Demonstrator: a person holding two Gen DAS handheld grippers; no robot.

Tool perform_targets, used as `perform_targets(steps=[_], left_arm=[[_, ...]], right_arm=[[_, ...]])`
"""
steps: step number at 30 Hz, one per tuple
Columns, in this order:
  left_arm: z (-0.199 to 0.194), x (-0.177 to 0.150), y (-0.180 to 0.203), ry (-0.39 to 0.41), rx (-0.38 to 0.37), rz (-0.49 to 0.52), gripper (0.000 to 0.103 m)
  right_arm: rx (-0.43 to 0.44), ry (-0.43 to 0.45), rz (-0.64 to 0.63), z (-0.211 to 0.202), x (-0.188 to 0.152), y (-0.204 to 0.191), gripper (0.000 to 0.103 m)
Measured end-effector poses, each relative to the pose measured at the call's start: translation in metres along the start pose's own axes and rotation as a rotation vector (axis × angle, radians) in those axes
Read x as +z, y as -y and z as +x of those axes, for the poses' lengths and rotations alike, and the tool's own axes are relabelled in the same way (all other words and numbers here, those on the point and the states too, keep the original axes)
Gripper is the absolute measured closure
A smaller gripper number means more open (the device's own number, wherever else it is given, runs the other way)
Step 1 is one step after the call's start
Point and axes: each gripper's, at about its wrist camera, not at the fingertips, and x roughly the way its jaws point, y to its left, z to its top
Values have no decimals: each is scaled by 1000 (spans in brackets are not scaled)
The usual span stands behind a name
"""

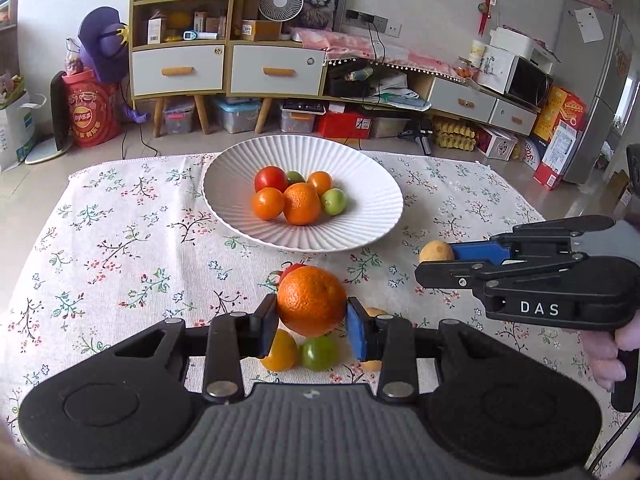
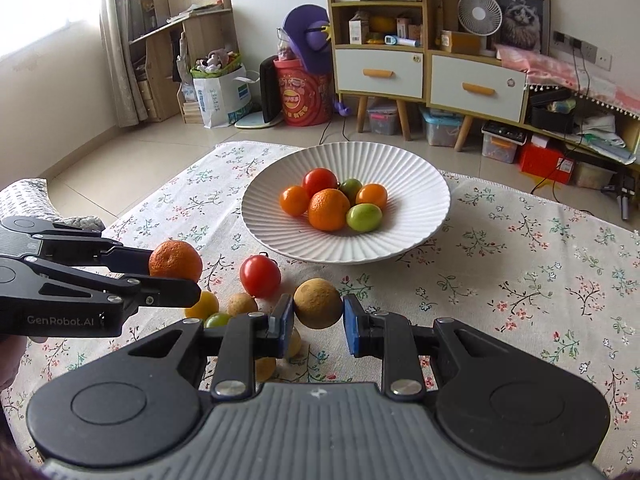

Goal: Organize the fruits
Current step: 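Carry the mandarin and brown fruit in both tools over the white plate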

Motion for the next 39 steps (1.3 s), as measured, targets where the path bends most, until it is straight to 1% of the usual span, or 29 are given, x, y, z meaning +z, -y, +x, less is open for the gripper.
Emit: perform_targets(steps=[7, 12, 17, 23, 31, 36, 39], left_arm=[[6, 12, 1, 11, 18, -18, 74], [15, 22, 1, 6, 15, -58, 74], [24, 33, 5, 18, 26, -66, 74], [46, 41, 9, 19, 30, -25, 74], [65, 47, 7, -19, 47, -54, 74], [69, 45, 12, -50, 66, -7, 74], [72, 43, 14, -65, 75, 5, 74]], right_arm=[[-21, 20, 17, 3, 9, 7, 79], [-47, 30, 47, 7, 16, 16, 79], [-62, 37, 78, 11, 24, 28, 79], [-66, 40, 132, 22, 30, 42, 79], [-61, 39, 133, 40, 38, 56, 79], [-64, 38, 125, 47, 41, 57, 79], [-66, 31, 126, 52, 40, 59, 79]])
